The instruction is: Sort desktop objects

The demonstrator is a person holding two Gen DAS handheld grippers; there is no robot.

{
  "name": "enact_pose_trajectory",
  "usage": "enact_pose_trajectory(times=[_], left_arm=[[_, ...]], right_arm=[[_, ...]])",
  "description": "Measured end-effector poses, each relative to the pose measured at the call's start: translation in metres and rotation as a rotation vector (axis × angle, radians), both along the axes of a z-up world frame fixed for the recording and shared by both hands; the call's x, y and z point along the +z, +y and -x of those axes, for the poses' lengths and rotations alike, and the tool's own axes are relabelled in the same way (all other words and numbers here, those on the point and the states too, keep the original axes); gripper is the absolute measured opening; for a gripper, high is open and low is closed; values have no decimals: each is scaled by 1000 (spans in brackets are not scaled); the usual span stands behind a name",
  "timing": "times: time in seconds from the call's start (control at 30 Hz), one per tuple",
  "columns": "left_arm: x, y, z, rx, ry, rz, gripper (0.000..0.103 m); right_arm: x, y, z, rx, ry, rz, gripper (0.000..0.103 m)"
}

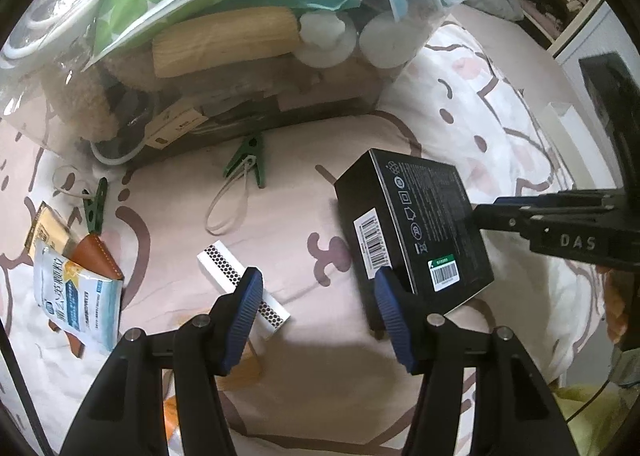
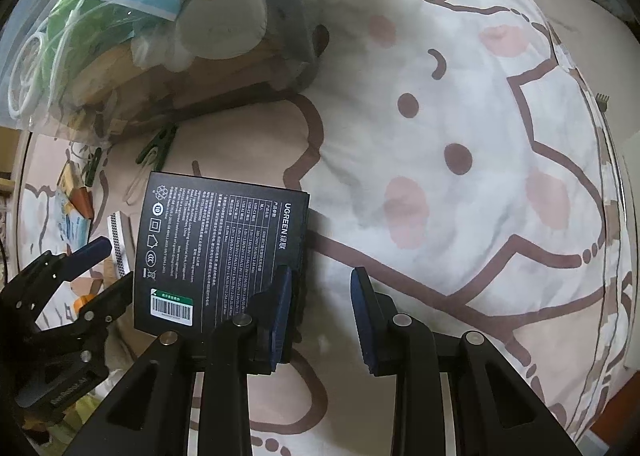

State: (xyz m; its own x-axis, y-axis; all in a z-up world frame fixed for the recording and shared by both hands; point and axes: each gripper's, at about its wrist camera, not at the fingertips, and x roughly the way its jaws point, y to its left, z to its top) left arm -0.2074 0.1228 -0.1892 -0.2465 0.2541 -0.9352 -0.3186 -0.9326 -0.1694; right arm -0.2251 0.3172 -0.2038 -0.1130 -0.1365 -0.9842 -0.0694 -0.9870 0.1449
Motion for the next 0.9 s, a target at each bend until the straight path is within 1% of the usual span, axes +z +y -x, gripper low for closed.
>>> enact_pose_trajectory(times=[0.13,0.27,0.37,0.6,0.7,0.83,0.9], left_arm=[[4,1,1,5,0,-39,57],[12,4,1,4,0,-107,57],[17,8,0,-7,7,-139,57],[23,22,-1,-26,13,-190,57],[24,26,-1,-25,9,-205,59],[26,32,-1,-28,5,-225,59],[27,36,-1,-32,4,-232,59]], right_arm=[[-2,0,1,-11,-4,-4,30],[-4,7,1,-32,-11,-24,30],[-7,13,1,-52,-20,-23,30],[-11,22,0,-77,-36,-12,30],[-11,24,0,-81,-40,-4,30],[-7,33,-2,-105,-31,-17,30],[-2,42,-3,-139,-13,-5,30]])
